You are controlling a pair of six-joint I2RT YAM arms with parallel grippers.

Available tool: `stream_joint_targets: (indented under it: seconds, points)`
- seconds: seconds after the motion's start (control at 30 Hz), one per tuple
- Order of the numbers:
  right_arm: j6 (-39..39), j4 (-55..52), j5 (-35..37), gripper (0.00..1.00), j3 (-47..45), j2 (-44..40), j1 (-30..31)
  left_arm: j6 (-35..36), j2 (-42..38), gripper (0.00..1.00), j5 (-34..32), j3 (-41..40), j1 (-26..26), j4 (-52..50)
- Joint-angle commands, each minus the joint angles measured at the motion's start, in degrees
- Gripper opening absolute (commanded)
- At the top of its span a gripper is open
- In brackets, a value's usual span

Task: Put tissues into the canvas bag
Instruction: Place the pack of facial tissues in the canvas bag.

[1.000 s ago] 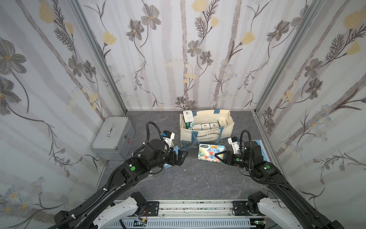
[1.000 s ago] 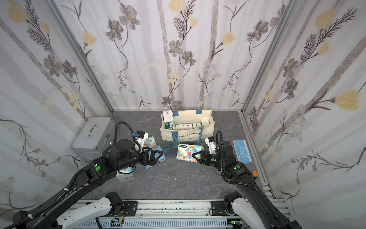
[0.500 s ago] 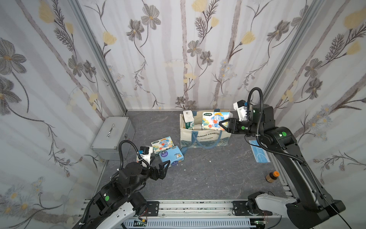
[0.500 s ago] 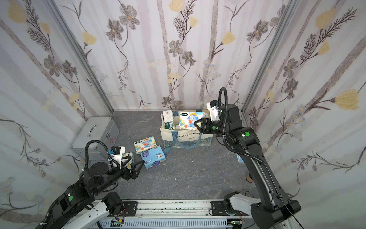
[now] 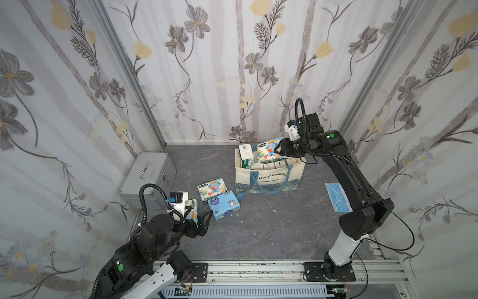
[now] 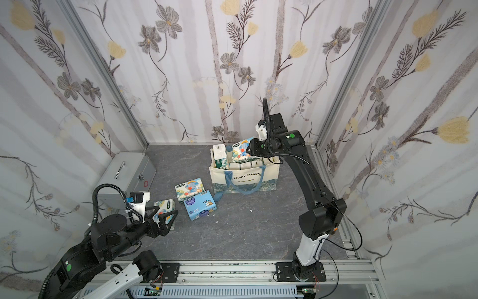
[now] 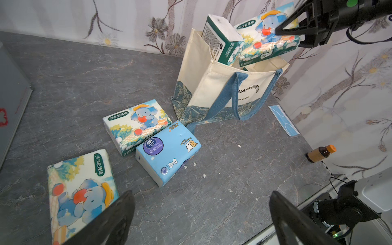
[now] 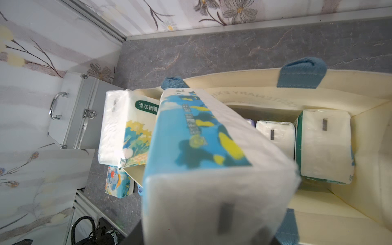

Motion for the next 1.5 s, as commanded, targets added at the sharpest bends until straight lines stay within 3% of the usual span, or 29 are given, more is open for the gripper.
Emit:
stream_joint_targets:
  seconds: [0.0,0.5,0.87,1.07,1.47]
  points:
    - [-1.0,-3.8,-1.7,0.50,2.6,2.4,0.9,0.2,-1.6,1.00,-1.2,-1.3,0.1,-1.2]
    - [-1.4,-10.6,-0.1,0.60,17.6,15.6,5.0,0.3,-1.6,1.00,-2.5,-1.6,2.7,-2.0]
    - [0.3,-7.7,-4.5,0.69,18.2,16.5,5.0,1.3,0.0,1.00,0.1,-2.2,5.6,-0.9]
    - [2.6,-4.2,-11.1,0.79,18.1,17.8,5.3,1.3,-0.3,1.00,0.1,-2.2,5.9,-0.9]
    - [3.5,-2.7,-13.8,0.89,18.1,17.9,5.2,1.4,-0.6,1.00,0.4,-2.1,6.7,-0.8]
